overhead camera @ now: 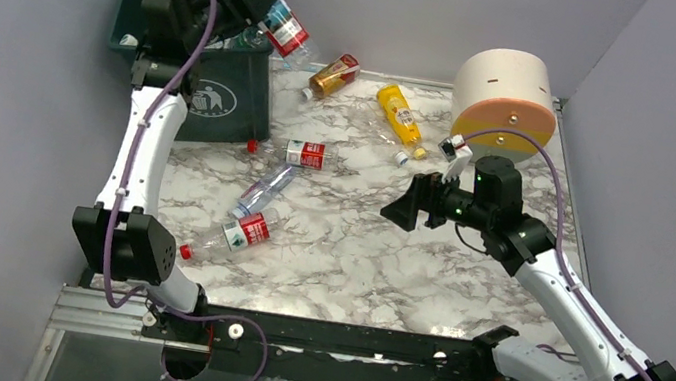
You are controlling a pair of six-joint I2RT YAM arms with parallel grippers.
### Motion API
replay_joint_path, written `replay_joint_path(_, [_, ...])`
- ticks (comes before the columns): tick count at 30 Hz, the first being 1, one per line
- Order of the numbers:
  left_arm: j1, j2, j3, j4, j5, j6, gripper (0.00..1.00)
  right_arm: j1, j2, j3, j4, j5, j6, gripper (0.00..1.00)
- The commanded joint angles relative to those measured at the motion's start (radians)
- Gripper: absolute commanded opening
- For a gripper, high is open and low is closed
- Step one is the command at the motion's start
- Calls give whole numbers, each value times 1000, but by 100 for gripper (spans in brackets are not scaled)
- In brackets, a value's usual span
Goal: Put the plastic bottles in the bin
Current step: Place the plastic bottle in the trash bin.
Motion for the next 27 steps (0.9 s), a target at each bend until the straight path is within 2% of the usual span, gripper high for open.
replay_joint_path(1, [107, 29, 90, 19, 68, -20, 59, 7, 10, 4, -5, 3, -18, 100])
replay_joint_path(8, [263, 76, 125, 83, 100, -69, 59, 7, 22, 5, -8, 0, -24, 100])
replay_joint_path(14, [325, 99, 89, 82, 115, -49, 61, 7, 37, 4, -1, -6, -26, 100])
replay_joint_path(23, [354, 106, 35, -24, 93, 69, 83, 7, 111, 7, 35, 9, -32, 100])
replay_joint_path(27, [357, 97, 33, -101, 67, 116, 99, 7, 160, 22, 48, 58, -33, 100])
